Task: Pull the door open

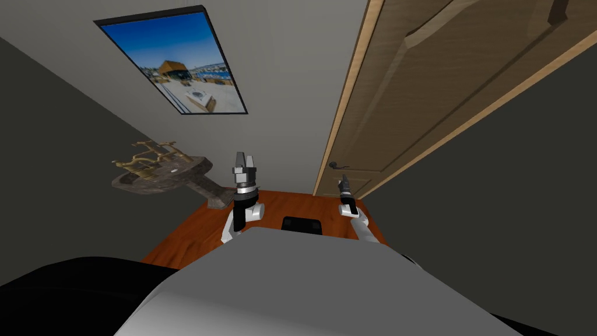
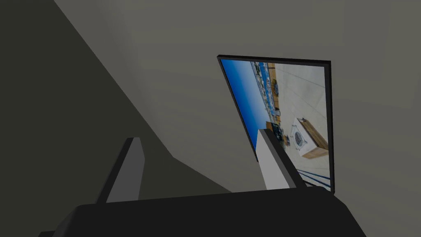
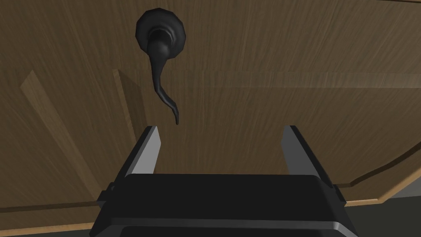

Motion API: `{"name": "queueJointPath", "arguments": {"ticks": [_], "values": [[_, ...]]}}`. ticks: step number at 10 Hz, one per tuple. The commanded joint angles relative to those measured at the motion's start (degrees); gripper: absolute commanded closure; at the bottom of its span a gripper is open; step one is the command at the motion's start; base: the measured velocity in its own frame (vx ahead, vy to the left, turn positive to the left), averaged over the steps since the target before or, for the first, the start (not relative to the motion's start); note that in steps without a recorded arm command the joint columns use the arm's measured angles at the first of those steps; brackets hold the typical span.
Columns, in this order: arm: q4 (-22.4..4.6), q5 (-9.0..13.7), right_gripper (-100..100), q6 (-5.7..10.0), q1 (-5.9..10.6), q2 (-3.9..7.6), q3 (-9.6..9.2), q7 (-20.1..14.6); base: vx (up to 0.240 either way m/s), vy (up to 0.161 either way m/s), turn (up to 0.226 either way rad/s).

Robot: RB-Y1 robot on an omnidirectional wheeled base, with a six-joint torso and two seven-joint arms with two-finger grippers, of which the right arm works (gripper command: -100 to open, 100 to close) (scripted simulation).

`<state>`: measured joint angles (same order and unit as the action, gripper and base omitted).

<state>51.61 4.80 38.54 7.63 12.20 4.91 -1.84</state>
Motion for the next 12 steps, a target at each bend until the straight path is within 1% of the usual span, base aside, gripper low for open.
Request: {"name": "queueJointPath", "arguments": {"ticks": [1, 2, 4, 5, 8, 11, 12], "values": [[-2.9, 0.1, -100, 0.3, 1.39, 0.43, 0.05, -0.2, 0.002, -0.098, 0.179], [-3.3, 0.1, -100, 0.3, 1.39, 0.43, 0.05, -0.2, 0.017, -0.07, 0.062], [-6.8, 0.3, -100, 0.63, 3.1, 0.94, 0.11, -0.5, 0.026, -0.081, 0.111], [-7.3, 0.3, -100, 0.63, 3.1, 0.94, 0.11, -0.5, 0.012, -0.081, 0.059], [-12.3, 0.5, -100, 1.05, 5.21, 1.56, 0.19, -0.9, 0.014, -0.08, 0.098], [-16.0, 0.7, -100, 1.36, 6.77, 2.03, 0.24, -1.1, 0.003, -0.081, 0.097], [-17.7, 0.8, -100, 1.5, 7.49, 2.23, 0.27, -1.2, 0.016, -0.086, 0.1]]}}
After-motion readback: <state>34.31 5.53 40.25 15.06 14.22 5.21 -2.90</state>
